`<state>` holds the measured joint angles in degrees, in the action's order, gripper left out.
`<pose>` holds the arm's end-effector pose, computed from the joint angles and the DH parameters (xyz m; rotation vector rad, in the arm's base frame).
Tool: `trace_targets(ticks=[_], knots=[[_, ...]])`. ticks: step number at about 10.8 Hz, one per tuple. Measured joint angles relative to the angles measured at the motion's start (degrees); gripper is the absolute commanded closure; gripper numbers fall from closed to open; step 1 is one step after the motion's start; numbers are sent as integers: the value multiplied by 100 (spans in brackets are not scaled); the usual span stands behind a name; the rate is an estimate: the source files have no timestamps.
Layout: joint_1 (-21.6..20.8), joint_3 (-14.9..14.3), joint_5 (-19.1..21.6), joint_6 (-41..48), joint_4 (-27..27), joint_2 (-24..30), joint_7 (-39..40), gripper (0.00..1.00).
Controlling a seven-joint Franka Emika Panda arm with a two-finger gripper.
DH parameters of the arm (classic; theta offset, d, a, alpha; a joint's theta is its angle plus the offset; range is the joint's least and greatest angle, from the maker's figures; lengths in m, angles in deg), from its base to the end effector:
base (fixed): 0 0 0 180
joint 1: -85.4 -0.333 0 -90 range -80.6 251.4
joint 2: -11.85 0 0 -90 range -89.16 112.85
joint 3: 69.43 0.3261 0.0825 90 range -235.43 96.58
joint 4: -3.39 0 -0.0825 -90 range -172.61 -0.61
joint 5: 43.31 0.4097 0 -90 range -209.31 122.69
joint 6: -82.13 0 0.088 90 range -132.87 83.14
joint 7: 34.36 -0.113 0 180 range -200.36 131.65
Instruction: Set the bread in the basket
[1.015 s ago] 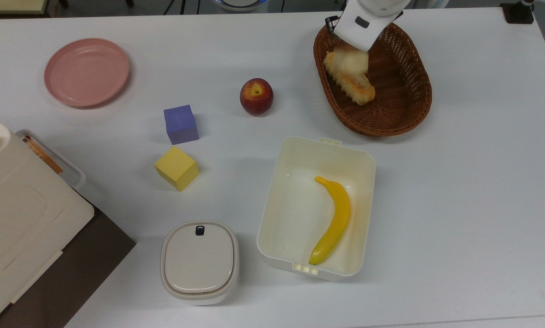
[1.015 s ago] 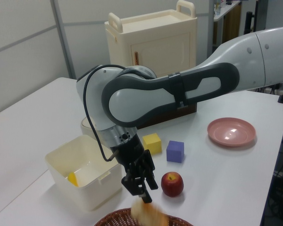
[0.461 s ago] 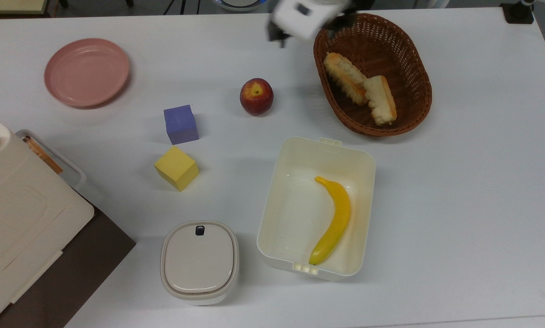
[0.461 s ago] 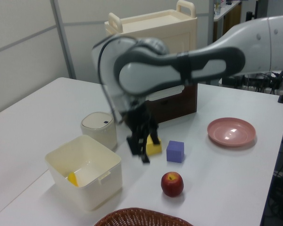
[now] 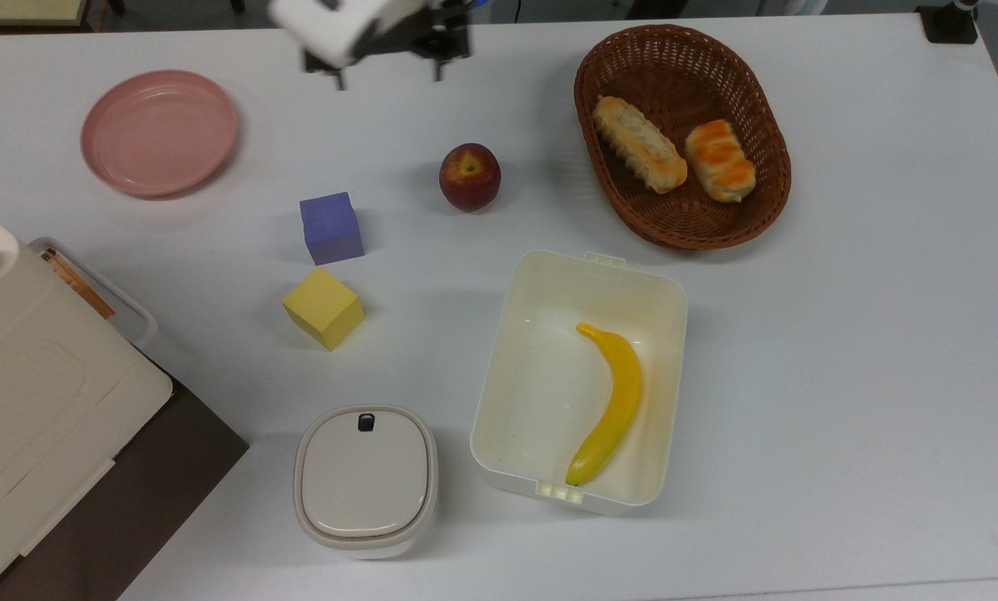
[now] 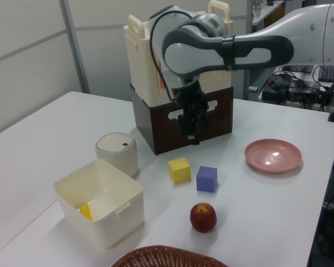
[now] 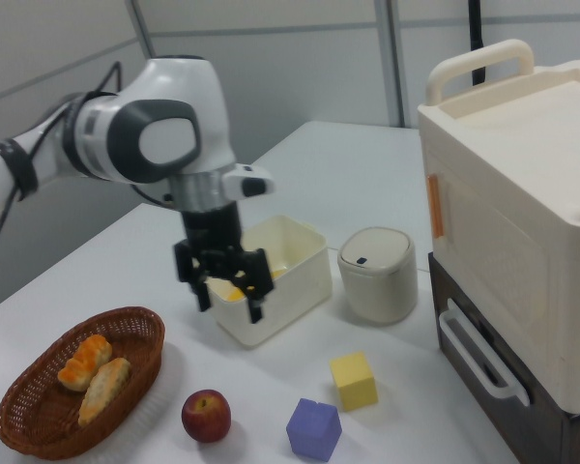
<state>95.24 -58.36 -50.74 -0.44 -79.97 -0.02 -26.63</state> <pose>0.6240 -0.0138 0.5530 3.0362 0.2341 -0.3393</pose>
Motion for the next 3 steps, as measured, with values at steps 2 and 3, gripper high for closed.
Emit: trace_targets(ticks=[2,3], knots=[[24,-353,0,-580,-2,-19,93,0],[24,-390,-1,-706,-1,-19,93,0]])
